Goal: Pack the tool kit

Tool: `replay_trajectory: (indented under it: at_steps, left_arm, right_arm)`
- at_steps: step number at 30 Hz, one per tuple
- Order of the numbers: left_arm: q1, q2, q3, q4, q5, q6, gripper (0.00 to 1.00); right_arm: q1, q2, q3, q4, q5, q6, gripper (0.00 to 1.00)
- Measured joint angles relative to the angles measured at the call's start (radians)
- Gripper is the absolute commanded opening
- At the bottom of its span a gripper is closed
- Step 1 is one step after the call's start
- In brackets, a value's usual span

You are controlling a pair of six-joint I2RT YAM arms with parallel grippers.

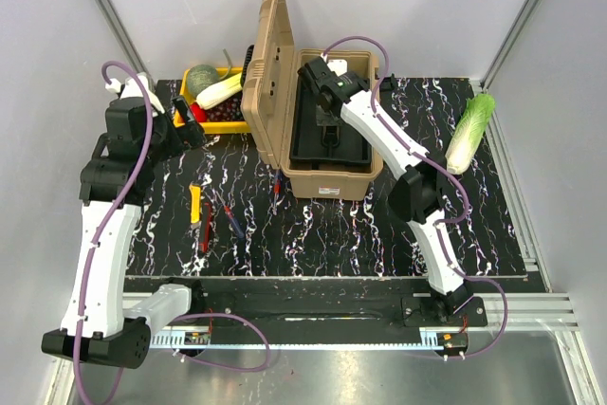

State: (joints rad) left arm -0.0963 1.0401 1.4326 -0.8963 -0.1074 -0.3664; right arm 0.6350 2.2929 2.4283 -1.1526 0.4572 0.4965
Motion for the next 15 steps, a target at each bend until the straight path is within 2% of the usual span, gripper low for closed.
replay_trajectory:
  at_steps: [15]
  left_arm:
    - [0.000,-0.025,-0.013,0.000,-0.001,0.000,0.99]
  right_arm:
    - [0.002,0.013,0.008,-0.003,0.000,-0.021,0.00]
